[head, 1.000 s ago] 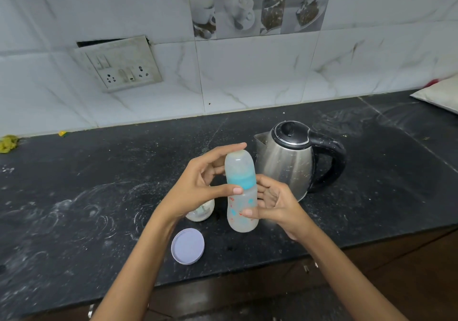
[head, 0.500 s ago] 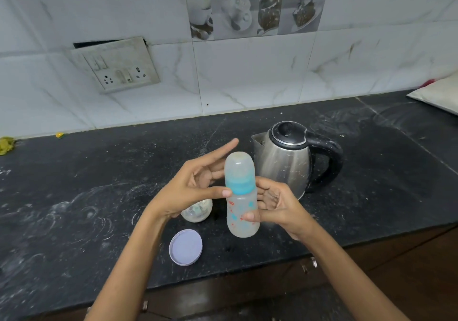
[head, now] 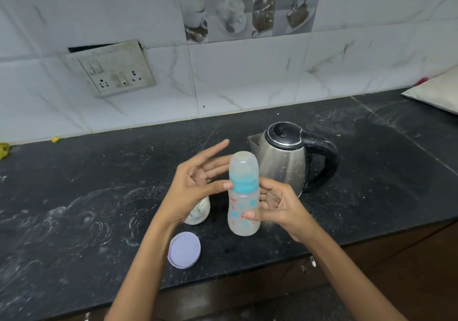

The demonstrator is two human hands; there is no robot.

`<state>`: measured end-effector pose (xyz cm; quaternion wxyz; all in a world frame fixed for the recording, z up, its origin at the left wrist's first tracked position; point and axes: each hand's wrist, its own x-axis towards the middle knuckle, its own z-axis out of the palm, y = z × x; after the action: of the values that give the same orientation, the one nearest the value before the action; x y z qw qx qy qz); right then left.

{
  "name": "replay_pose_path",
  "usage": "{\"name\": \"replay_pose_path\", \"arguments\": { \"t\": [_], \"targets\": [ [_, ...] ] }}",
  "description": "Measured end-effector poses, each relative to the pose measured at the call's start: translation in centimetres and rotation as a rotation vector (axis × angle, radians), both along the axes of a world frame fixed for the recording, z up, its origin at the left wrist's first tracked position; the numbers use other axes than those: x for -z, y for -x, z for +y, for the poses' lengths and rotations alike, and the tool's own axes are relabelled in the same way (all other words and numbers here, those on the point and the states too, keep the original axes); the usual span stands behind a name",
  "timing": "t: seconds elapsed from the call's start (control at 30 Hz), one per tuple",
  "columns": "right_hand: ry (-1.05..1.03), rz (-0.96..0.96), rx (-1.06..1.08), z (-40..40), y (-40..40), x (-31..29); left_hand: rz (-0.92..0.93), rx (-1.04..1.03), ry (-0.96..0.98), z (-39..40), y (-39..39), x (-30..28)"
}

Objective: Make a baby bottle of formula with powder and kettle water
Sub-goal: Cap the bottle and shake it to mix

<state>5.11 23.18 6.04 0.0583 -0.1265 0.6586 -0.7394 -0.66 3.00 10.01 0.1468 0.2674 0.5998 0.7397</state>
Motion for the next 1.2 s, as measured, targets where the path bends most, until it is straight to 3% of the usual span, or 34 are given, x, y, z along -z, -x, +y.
{"name": "replay_pose_path", "arguments": {
  "t": [0.13,0.23,0.43,0.67,0.87,0.97,1.1,1.2],
  "targets": [
    [-0.158,0.045,0.144,0.1,0.2,0.4,0.090,-0.162,0.034,0.5,-1.0,0.8],
    [-0.174,0.035,0.114,-0.2,0.3,0.6,0.193,-0.283,0.110,2.1,-1.7,1.2],
    [-0.029,-0.065,-0.066,-0.1,0.2,0.7,-0.029,0.072,0.041,0.8,-0.2,0.3],
    [-0.222,0.037,0.118,-0.4,0.2,1.3,0.144,-0.201,0.098,2.1,-0.8,1.1],
    [-0.144,-0.067,-0.040,-0.2,-0.3,1.3,0.006,0.074,0.068,0.9,-0.1,1.6],
    [-0.144,-0.066,-0.047,0.0,-0.4,1.5,0.022,0.074,0.108,0.6,-0.4,2.5],
    [-0.067,-0.024,0.009,0.9,-1.0,2.2,0.055,-0.212,0.269,0.8,-2.2,6.1],
    [0.072,-0.053,0.095,1.5,-1.8,2.4,0.194,-0.232,0.596,1.1,-3.7,10.5]
  ]
}}
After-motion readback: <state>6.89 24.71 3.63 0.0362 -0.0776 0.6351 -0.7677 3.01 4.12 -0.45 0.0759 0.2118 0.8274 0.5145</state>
